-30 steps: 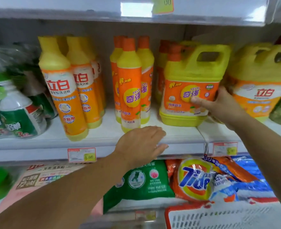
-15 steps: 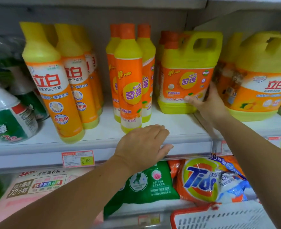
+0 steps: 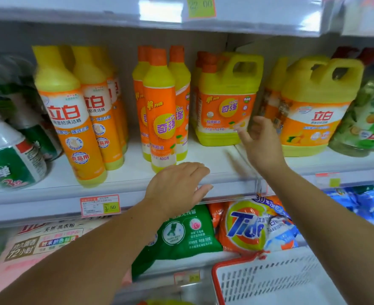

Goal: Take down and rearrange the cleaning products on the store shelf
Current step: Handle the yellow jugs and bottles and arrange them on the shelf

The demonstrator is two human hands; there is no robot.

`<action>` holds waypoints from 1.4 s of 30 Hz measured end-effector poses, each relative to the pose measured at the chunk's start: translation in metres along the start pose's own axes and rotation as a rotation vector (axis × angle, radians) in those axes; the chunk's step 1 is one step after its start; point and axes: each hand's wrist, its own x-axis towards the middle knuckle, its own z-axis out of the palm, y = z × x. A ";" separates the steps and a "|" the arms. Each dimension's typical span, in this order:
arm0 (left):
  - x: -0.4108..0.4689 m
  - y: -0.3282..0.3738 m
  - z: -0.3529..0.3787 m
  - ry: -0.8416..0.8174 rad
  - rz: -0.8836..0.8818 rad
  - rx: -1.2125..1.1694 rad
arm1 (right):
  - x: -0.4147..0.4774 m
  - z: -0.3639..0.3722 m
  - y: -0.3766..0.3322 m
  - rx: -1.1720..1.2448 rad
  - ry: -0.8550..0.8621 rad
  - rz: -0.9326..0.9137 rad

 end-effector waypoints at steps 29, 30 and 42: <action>-0.333 0.076 -0.050 -0.700 -0.817 -0.971 | -0.317 -0.008 0.002 -0.464 -1.022 -0.009; -0.325 0.077 -0.056 -0.674 -0.820 -1.026 | -0.305 -0.022 -0.016 -0.413 -1.006 -0.022; -0.175 0.092 -0.110 -0.236 -0.857 -1.231 | -0.256 -0.096 -0.036 0.260 -0.740 0.229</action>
